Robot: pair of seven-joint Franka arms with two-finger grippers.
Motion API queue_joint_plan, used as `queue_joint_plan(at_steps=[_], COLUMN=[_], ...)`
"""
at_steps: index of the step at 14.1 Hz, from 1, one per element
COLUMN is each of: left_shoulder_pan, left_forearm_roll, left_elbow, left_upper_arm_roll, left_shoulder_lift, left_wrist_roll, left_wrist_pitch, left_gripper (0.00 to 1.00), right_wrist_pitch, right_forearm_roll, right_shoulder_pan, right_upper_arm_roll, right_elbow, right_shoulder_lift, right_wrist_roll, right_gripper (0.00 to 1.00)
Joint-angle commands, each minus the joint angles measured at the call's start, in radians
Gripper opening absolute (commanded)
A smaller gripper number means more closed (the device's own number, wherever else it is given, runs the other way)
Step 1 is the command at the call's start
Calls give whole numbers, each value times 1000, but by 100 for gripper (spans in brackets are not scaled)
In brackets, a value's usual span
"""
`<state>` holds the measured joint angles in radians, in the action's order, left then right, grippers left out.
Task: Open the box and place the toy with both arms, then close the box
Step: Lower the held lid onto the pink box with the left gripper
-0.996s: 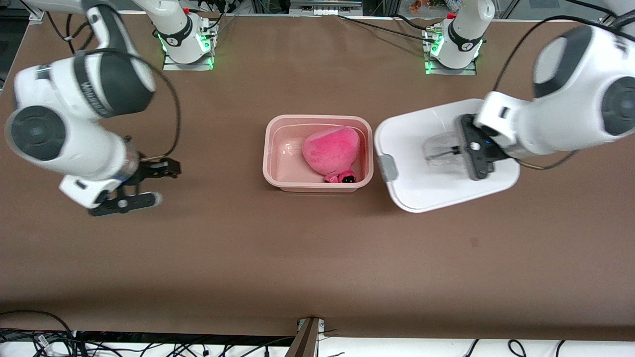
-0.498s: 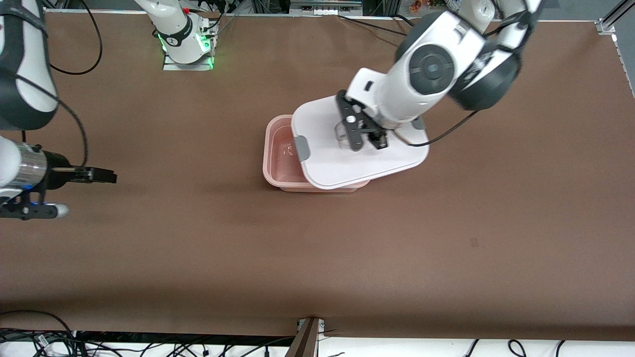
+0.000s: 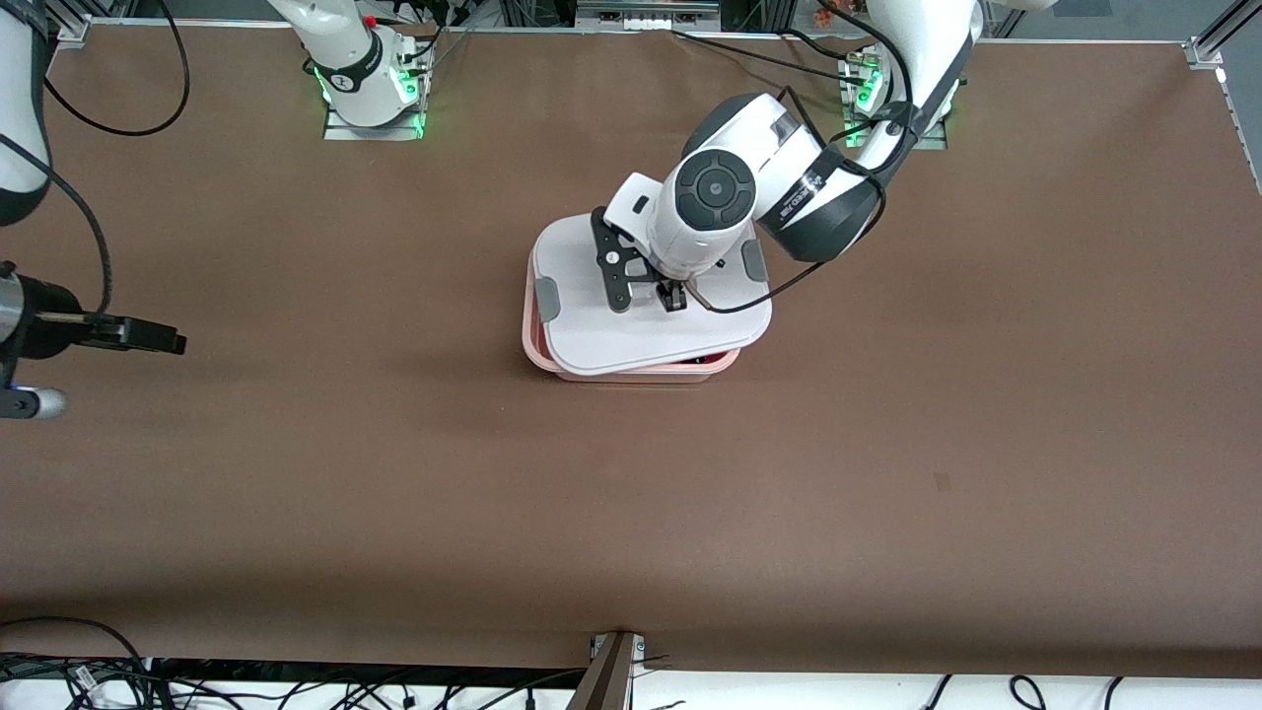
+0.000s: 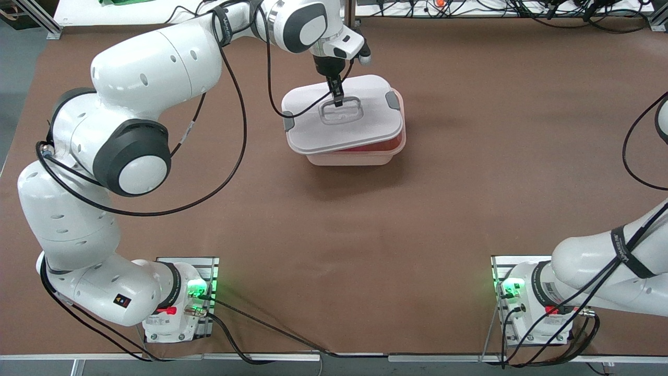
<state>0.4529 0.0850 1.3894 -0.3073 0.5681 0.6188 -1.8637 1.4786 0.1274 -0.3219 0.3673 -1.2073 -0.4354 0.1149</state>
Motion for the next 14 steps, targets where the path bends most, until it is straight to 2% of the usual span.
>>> queue_joint_plan(at_steps=[1, 3, 6, 9, 11, 14], left_shoulder_pan=[16, 39, 55, 62, 72, 78], left_forearm_roll=[-27, -53, -65, -126, -129, -131], left_elbow=[-13, -3, 16, 16, 14, 16], left_upper_arm_roll=[11, 11, 11, 7, 7, 8], left_shoulder_lift=[18, 19, 24, 39, 47, 47], left_wrist_roll=[2, 4, 7, 36, 59, 67], left_wrist_pitch=[-41, -46, -58, -78, -83, -81], left_gripper=[0, 0, 0, 0, 0, 0], right_wrist_pitch=[-14, 0, 35, 29, 14, -60], right_forearm_roll=[-3, -3, 0, 0, -5, -9], right_shoulder_pan=[-9, -9, -9, -9, -8, 1], right_upper_arm_roll=[-37, -41, -56, -62, -82, -112], right_elbow=[-15, -60, -63, -150, -166, -172], right_shoulder_lift=[46, 89, 128, 210, 228, 248], right_wrist_roll=[-1, 6, 2, -3, -15, -174], right_gripper=[100, 100, 100, 100, 100, 100])
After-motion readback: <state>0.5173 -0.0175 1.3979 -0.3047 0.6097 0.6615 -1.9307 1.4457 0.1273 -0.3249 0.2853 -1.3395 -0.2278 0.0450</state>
